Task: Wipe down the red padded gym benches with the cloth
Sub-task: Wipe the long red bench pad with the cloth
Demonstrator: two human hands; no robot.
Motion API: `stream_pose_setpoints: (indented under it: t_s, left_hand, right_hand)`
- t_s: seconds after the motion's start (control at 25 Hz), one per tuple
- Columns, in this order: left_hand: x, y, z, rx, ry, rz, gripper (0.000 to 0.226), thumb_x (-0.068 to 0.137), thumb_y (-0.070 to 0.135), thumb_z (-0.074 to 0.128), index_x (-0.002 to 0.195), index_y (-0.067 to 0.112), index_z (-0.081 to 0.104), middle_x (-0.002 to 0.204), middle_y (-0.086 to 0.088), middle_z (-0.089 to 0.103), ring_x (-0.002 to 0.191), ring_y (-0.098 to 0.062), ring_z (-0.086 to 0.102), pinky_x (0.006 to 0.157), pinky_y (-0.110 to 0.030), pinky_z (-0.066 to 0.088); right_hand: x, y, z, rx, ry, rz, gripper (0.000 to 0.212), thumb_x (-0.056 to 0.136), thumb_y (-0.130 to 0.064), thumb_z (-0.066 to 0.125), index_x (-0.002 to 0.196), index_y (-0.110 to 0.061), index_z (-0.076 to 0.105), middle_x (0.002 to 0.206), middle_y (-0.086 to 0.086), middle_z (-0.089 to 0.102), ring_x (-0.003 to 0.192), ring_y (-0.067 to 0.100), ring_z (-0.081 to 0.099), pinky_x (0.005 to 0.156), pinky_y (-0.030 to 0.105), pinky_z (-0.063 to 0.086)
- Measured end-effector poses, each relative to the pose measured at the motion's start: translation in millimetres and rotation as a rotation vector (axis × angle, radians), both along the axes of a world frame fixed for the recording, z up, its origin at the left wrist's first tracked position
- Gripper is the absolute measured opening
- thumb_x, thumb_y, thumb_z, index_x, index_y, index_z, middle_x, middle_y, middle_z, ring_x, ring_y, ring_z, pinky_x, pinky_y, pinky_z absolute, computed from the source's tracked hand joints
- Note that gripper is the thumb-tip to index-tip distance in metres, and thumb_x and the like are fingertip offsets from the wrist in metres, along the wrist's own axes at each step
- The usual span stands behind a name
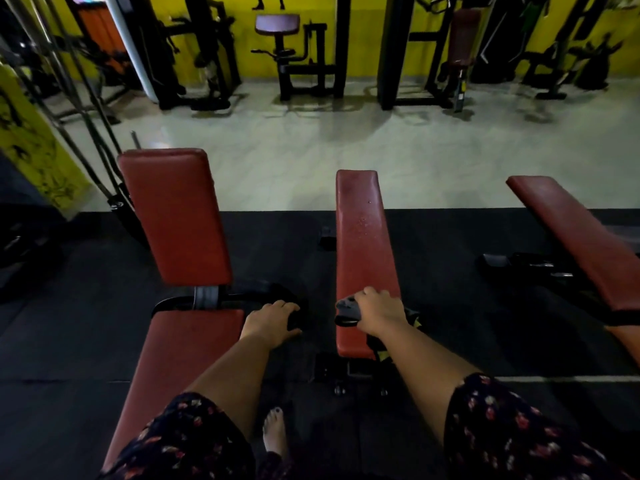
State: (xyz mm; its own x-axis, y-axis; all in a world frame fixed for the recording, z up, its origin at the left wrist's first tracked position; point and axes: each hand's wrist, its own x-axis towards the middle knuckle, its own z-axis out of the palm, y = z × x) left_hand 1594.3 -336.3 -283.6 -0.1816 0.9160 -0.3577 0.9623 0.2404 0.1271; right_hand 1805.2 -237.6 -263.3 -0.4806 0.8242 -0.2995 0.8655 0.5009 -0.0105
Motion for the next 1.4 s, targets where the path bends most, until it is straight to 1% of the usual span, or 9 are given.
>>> stream_pose_setpoints:
  t_s: [0.2,0.36,0.48,0.56,0.68,0.88,1.04,1.24,1.4]
  left_hand:
    - [-73.3,57.3,-12.9,-0.044,0.008,-0.004,0.063,0.092,0.051,0.058,0.148,0.033,0.034,0.145,0.003,0.042,0.132,-0.022,0.044,0.098,-0.043,0.044]
    - [-146.5,106.4,-13.7,-0.062,0.029,-0.060,0.062,0.091,0.051,0.058,0.146,0.032,0.036,0.143,0.002,0.044,0.130,-0.024,0.046,0.099,-0.042,0.043]
    - [-197.0,144.3,-13.5,-0.060,0.039,-0.078,0.061,0.091,0.052,0.058,0.145,0.032,0.037,0.142,0.001,0.045,0.128,-0.025,0.047,0.098,-0.042,0.044]
    - [-217.8,173.6,-9.3,-0.028,0.009,-0.073,0.062,0.091,0.052,0.057,0.146,0.032,0.037,0.144,0.001,0.044,0.130,-0.025,0.046,0.099,-0.043,0.044]
    - [-223.0,207.0,-5.9,0.008,-0.028,-0.112,0.063,0.092,0.053,0.056,0.148,0.033,0.034,0.148,0.002,0.041,0.133,-0.024,0.043,0.102,-0.044,0.042]
    - [-231.9,249.2,-12.2,-0.011,-0.012,-0.205,0.063,0.093,0.051,0.057,0.148,0.032,0.032,0.147,0.003,0.041,0.133,-0.023,0.043,0.100,-0.042,0.041]
    - [-240.9,291.5,-8.2,0.012,0.001,-0.264,0.064,0.093,0.051,0.056,0.149,0.032,0.031,0.150,0.002,0.039,0.134,-0.023,0.041,0.101,-0.042,0.042]
    - [-242.5,361.9,-11.3,0.001,0.038,-0.341,0.065,0.093,0.053,0.055,0.150,0.032,0.031,0.150,0.001,0.039,0.133,-0.024,0.042,0.100,-0.042,0.042]
    - [-228.0,432.3,-20.5,-0.018,0.056,-0.410,0.065,0.093,0.055,0.054,0.150,0.033,0.030,0.149,0.002,0.039,0.132,-0.024,0.042,0.100,-0.042,0.043]
  right_hand:
    - [-70.2,59.6,-20.2,-0.032,-0.066,-0.008,0.047,0.091,-0.017,0.060,0.136,-0.022,0.047,0.130,0.002,0.044,0.117,0.030,0.046,0.091,0.042,0.043]
    - [-142.4,103.2,-24.0,-0.065,-0.116,0.003,0.050,0.090,-0.019,0.061,0.138,-0.022,0.045,0.132,0.003,0.042,0.120,0.030,0.046,0.094,0.042,0.043]
    - [-195.8,126.5,-23.0,-0.069,-0.094,0.030,0.051,0.090,-0.021,0.061,0.138,-0.018,0.042,0.135,0.004,0.041,0.121,0.031,0.044,0.094,0.044,0.042]
    - [-218.8,138.2,-22.9,-0.075,-0.057,0.029,0.052,0.089,-0.024,0.061,0.136,-0.017,0.042,0.136,0.005,0.040,0.121,0.032,0.045,0.093,0.044,0.042]
    - [-228.7,157.8,-21.9,-0.067,-0.053,-0.017,0.052,0.089,-0.026,0.062,0.135,-0.017,0.042,0.135,0.005,0.040,0.119,0.033,0.045,0.092,0.043,0.043]
    - [-227.2,199.3,-18.9,-0.041,-0.048,-0.144,0.051,0.090,-0.025,0.061,0.137,-0.018,0.042,0.135,0.005,0.040,0.120,0.032,0.044,0.093,0.044,0.043]
    - [-233.3,230.8,-23.1,-0.030,-0.019,-0.189,0.051,0.090,-0.024,0.059,0.138,-0.018,0.042,0.133,0.005,0.041,0.119,0.032,0.045,0.093,0.044,0.043]
    - [-234.9,286.5,-30.3,-0.028,0.029,-0.230,0.053,0.089,-0.028,0.061,0.137,-0.018,0.041,0.132,0.004,0.042,0.117,0.031,0.047,0.091,0.043,0.044]
    - [-215.7,344.6,-37.0,-0.045,0.031,-0.310,0.049,0.090,-0.027,0.059,0.135,-0.018,0.043,0.130,0.005,0.042,0.116,0.031,0.047,0.091,0.044,0.043]
